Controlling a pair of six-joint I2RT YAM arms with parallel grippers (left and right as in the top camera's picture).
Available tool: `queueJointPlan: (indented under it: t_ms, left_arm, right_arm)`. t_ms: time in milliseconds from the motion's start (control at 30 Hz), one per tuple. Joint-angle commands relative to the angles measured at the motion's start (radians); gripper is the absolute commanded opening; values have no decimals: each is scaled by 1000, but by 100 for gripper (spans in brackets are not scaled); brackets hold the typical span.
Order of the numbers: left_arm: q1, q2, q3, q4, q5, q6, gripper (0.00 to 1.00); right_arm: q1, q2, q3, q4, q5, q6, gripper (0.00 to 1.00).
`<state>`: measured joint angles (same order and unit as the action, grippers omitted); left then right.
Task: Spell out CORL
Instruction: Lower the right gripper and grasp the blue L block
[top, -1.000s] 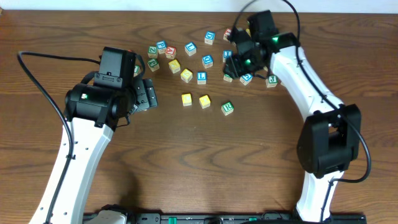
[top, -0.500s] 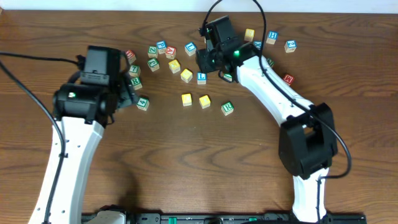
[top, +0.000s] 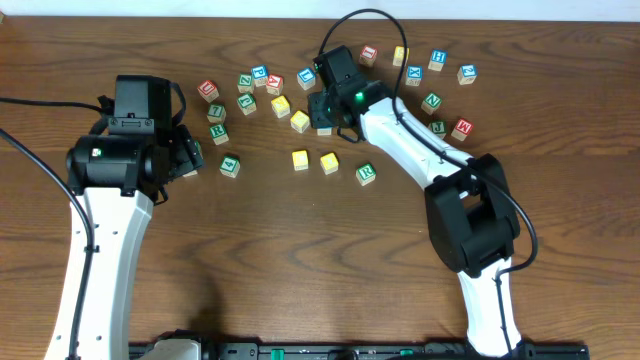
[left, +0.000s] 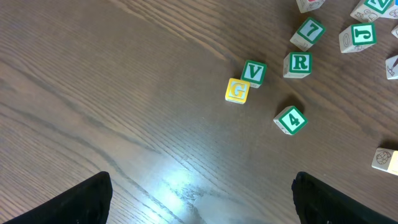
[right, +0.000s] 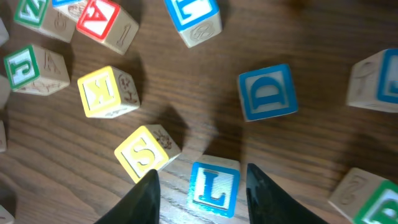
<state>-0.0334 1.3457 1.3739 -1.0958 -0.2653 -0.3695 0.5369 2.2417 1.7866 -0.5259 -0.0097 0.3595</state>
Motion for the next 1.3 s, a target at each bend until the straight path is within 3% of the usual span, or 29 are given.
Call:
queueJointPlan:
  t_ms: [0,500,767,933,1067,1267]
  left_arm:
    - [4,6,16,-4,-16,-6,91]
    - [4,6,16,-3,-16,-6,91]
    - [4,6,16,-3,-16,-6,91]
    - [4,6,16,-3,-16,-6,91]
    - [4,6,16,-3,-16,-6,91]
    - [4,6,16,-3,-16,-6,91]
  right_arm:
    - [13,39,3,0,20,16,35]
    - [15,57,3,2,87,52,37]
    - [15,59,3,2,85,43,49]
    - [23,88,3,6,82,27,49]
    - [24,118,3,14,82,25,45]
    - [22,126,3,21,83,25,32]
